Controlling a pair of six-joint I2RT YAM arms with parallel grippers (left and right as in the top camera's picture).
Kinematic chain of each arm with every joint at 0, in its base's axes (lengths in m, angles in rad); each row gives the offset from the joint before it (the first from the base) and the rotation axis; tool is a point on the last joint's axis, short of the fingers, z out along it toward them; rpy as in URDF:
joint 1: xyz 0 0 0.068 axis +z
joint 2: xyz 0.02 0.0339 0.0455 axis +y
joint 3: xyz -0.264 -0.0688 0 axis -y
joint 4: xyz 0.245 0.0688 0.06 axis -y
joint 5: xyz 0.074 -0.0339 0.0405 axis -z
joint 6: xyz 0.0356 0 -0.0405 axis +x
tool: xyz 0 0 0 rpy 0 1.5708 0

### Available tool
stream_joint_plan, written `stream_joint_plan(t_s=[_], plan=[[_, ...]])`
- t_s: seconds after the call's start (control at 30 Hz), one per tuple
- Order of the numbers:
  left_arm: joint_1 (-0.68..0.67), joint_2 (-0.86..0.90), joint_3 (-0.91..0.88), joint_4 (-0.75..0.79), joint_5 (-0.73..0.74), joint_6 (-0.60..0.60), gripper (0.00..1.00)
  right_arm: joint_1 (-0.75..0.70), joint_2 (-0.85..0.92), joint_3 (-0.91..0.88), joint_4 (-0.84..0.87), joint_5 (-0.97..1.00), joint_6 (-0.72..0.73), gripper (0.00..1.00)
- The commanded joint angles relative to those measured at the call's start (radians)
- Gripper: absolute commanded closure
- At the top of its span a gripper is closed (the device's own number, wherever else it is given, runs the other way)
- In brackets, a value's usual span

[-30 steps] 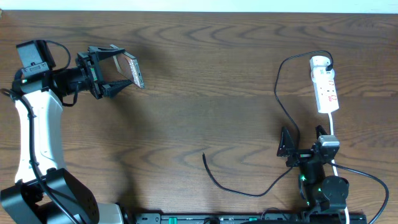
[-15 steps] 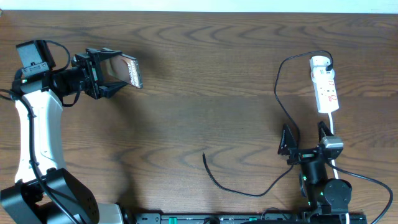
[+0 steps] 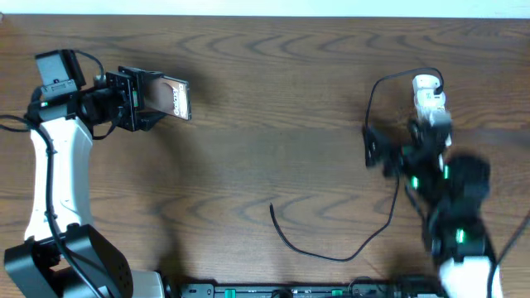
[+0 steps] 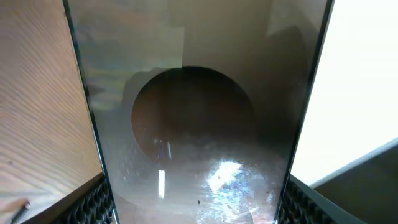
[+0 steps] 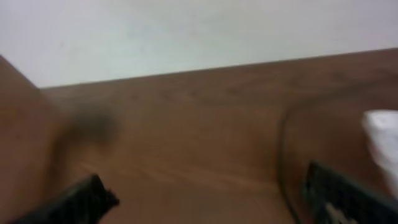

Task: Plug charger to phone and switch on socket
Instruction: 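Swing the right gripper toward the phone held by the left gripper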

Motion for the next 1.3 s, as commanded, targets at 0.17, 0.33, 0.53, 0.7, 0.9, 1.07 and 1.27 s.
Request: stream_joint_plan(t_s=[0.17,0.33,0.53,0.7,0.9,1.07,1.27], plan=[[-0.002,-0.022,0.024,0.008,-0.136,0.006,0.93,0.022,0.704,0.561,-0.166,-0.733,-0.039,0.01],[-0.002,-0.022,0.024,-0.016,-0.216,-0.01,0.93,0.053,0.966,0.67,0.189,-0.888,0.311,0.01],[-0.013,-0.022,0.024,-0.071,-0.346,-0.071,0.93,0.149,1.159,0.671,0.801,-0.879,0.801,0.01],[-0.054,-0.022,0.024,-0.075,-0.374,-0.11,0.93,0.264,1.232,0.671,0.882,-0.779,0.912,0.04],[-0.117,-0.022,0.024,-0.063,-0.454,-0.129,0.93,0.373,1.25,0.671,0.858,-0.741,0.923,0.1],[-0.155,-0.022,0.024,-0.063,-0.478,-0.159,0.93,0.428,1.25,0.671,0.855,-0.731,0.934,0.12],[-0.203,-0.022,0.024,-0.062,-0.478,-0.22,0.93,0.472,1.25,0.671,0.855,-0.724,0.928,0.14]])
